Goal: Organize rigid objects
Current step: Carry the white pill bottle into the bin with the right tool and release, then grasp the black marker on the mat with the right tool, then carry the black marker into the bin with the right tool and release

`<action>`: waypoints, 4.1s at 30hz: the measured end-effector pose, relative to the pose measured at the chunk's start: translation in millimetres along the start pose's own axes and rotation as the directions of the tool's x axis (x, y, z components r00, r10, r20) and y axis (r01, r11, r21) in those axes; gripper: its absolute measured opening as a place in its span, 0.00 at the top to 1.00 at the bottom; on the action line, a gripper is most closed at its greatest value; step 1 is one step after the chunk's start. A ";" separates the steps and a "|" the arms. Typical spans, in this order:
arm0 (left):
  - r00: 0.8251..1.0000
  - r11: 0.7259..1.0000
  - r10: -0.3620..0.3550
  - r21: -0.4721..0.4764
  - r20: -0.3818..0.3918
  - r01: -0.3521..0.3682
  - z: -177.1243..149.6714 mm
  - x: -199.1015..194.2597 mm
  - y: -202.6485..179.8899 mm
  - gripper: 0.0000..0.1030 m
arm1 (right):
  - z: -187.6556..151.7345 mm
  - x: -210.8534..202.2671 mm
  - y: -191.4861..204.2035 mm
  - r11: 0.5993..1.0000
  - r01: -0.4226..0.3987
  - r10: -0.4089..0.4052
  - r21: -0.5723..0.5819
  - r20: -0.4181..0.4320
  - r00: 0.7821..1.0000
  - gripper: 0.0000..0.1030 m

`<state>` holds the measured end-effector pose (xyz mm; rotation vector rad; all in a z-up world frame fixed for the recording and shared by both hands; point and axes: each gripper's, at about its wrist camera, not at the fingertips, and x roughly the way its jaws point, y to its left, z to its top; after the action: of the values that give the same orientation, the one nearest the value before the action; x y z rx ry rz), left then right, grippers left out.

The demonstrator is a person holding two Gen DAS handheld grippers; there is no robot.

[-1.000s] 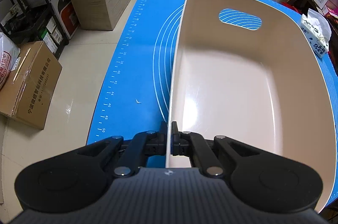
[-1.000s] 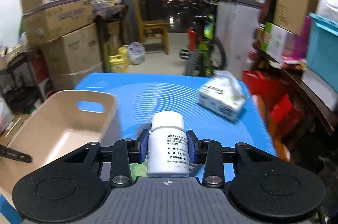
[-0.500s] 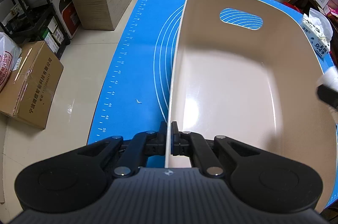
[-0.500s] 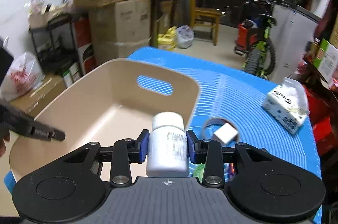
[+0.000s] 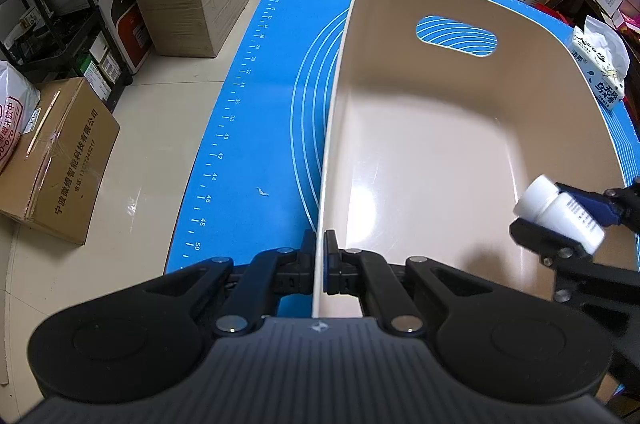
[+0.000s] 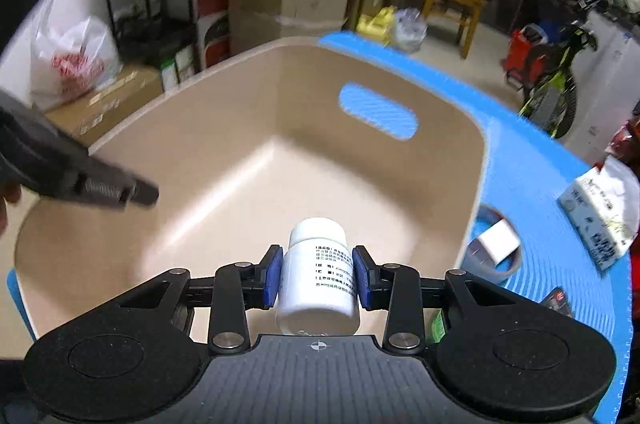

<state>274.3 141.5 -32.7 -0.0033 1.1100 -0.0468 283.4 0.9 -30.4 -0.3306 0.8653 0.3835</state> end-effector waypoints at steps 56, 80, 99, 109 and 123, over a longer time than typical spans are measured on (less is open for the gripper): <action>1.000 1.000 -0.007 -0.008 0.000 0.007 0.0 0.5 2.2 0.96 | -171.5 -33.7 -149.7 0.762 0.254 -0.238 0.596 -0.107 0.965 0.25; 1.000 1.000 -0.008 -0.008 0.000 0.008 -0.4 0.7 2.5 0.96 | -179.8 -21.9 -139.1 0.696 0.342 -0.327 0.631 -0.145 0.934 0.77; 1.000 1.000 -0.007 -0.008 0.001 0.007 -0.7 0.7 3.4 0.96 | -139.9 -74.9 -143.8 0.723 0.296 -0.414 0.625 0.048 0.909 0.77; 1.000 1.000 -0.007 -0.008 0.001 0.007 -0.7 0.7 3.5 0.96 | -67.7 -103.2 -124.1 0.816 0.194 -0.367 0.545 0.229 0.902 0.77; 1.000 1.000 -0.007 -0.009 0.001 0.007 -0.5 0.8 3.6 0.96 | 10.0 -87.4 -65.3 0.924 0.062 -0.199 0.377 0.336 0.921 0.77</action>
<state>274.3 145.0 -33.7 -0.0151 1.1093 -0.0481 268.3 -69.0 52.5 0.0282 0.5223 0.1450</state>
